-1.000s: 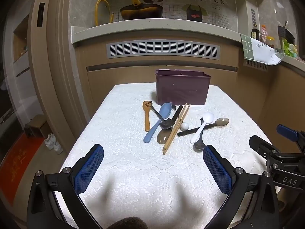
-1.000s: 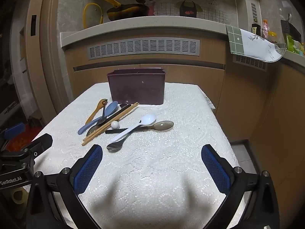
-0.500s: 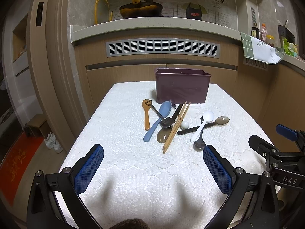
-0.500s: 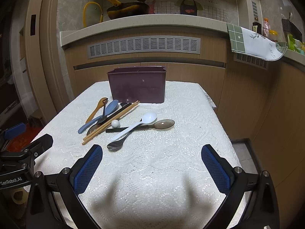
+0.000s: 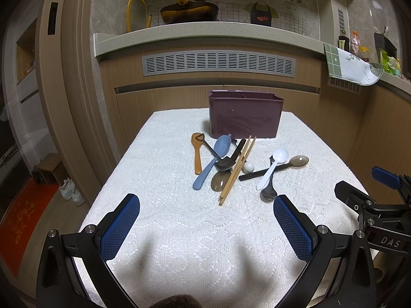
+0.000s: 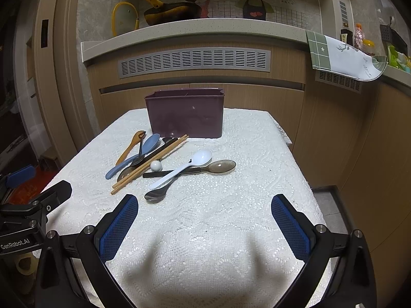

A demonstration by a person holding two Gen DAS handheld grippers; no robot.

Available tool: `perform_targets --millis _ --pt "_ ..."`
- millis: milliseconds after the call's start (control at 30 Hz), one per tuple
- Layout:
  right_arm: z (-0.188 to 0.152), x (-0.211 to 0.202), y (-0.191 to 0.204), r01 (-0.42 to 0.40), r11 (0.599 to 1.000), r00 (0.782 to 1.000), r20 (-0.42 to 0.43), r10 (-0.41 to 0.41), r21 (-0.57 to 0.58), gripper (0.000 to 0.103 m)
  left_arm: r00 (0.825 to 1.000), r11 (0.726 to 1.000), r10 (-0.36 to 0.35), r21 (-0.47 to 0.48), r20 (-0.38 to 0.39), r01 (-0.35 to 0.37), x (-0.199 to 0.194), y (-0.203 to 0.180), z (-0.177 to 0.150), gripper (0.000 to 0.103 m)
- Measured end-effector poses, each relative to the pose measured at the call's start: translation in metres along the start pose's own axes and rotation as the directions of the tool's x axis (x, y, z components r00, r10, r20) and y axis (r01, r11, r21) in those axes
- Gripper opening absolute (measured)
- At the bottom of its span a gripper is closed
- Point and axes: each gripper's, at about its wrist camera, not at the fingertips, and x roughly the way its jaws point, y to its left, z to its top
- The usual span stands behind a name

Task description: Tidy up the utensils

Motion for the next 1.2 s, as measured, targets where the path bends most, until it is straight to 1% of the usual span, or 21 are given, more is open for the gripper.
perform_targets --millis 1200 --pt "-0.0013 0.0029 0.0003 -0.008 1.000 1.000 -0.013 0.008 0.002 0.103 1.000 1.000 0.002 0.006 -0.017 -0.002 0.0006 -0.0021 -0.0028 0.103"
